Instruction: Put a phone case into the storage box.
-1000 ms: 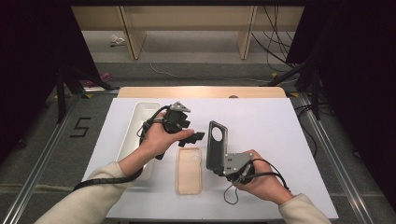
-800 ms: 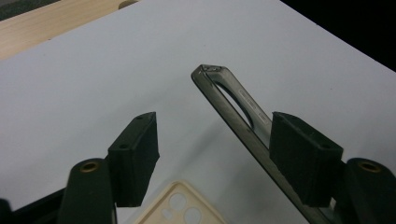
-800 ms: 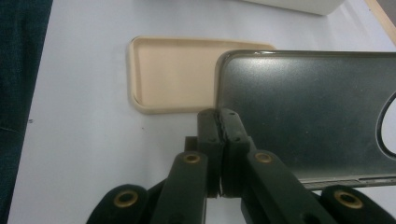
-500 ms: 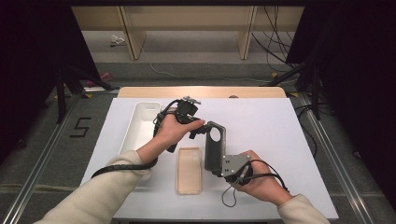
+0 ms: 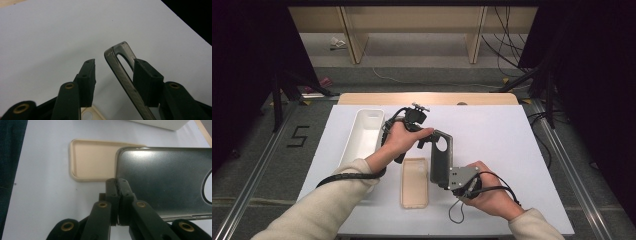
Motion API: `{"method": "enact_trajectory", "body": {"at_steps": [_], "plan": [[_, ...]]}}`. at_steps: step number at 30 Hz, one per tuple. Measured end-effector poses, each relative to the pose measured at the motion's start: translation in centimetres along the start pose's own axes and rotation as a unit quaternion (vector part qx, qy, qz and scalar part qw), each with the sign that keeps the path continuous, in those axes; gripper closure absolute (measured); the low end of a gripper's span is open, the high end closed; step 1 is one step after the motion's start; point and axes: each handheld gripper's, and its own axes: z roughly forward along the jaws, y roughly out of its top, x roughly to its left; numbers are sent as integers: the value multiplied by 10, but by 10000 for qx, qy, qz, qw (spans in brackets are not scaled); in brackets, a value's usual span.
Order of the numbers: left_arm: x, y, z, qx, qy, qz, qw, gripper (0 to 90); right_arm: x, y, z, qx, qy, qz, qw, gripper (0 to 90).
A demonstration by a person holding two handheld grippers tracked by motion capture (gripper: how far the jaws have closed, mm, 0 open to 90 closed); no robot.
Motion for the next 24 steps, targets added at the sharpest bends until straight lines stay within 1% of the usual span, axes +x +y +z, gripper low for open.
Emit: {"method": "enact_trajectory", "body": {"at_steps": [2, 3, 4, 6, 7, 8, 12, 13, 15, 16, 17, 18, 19, 20, 21, 22, 23, 24], "plan": [[1, 0, 0, 65, 3, 26, 10000, 550, 0, 0, 0, 14, -14, -20, 10000, 894], [1, -1, 1, 79, -19, 17, 10000, 586, 0, 1, 0, 32, -31, -34, 10000, 894], [1, -1, 1, 77, -27, 18, 10000, 586, 0, 1, 0, 32, -31, -34, 10000, 894], [1, -1, 0, 68, 2, 71, 10000, 622, 1, 1, 0, 23, -54, -71, 10000, 894], [1, -1, 0, 44, -5, 45, 10000, 636, 1, 1, 0, 58, -24, -73, 10000, 894], [1, -1, -1, -5, -35, -18, 10000, 644, 1, 1, 0, 51, -52, -95, 9999, 894], [-2, -3, -3, -101, -74, -48, 9999, 670, 2, 2, 2, 130, -28, -146, 9998, 893], [-3, -3, -3, -115, -95, -20, 9999, 683, 2, 2, 3, 139, -20, -157, 9998, 893], [-7, -4, -5, -214, -141, -47, 9997, 700, 3, 2, 4, 152, -22, -192, 9997, 893], [-8, -4, -6, -260, -193, -60, 9995, 712, 4, 2, 5, 183, 32, -196, 9996, 893], [-10, -4, -7, -302, -242, -89, 9992, 725, 4, 2, 6, 190, -9, -208, 9996, 893], [-12, -5, -8, -401, -314, -126, 9986, 734, 4, 1, 7, 212, 9, -189, 9996, 892], [-13, -5, -9, -442, -381, -137, 9982, 746, 4, 1, 8, 213, -1, -203, 9996, 891], [-15, -5, -11, -474, -486, -180, 9975, 760, 4, 1, 9, 223, 52, -212, 9995, 889], [-15, -5, -13, -516, -718, -282, 9957, 796, 4, 0, 10, 224, 53, -210, 9995, 882], [-18, -5, -14, -557, -749, -194, 9954, 833, 4, -1, 10, 186, 82, -106, 9997, 867], [-19, -6, -16, -622, -623, -3, 9961, 833, 4, -1, 10, 186, 82, -106, 9997, 867], [-21, -7, -19, -697, -521, 170, 9961, 834, 2, -2, 9, 99, 62, 63, 9999, 814]]}}
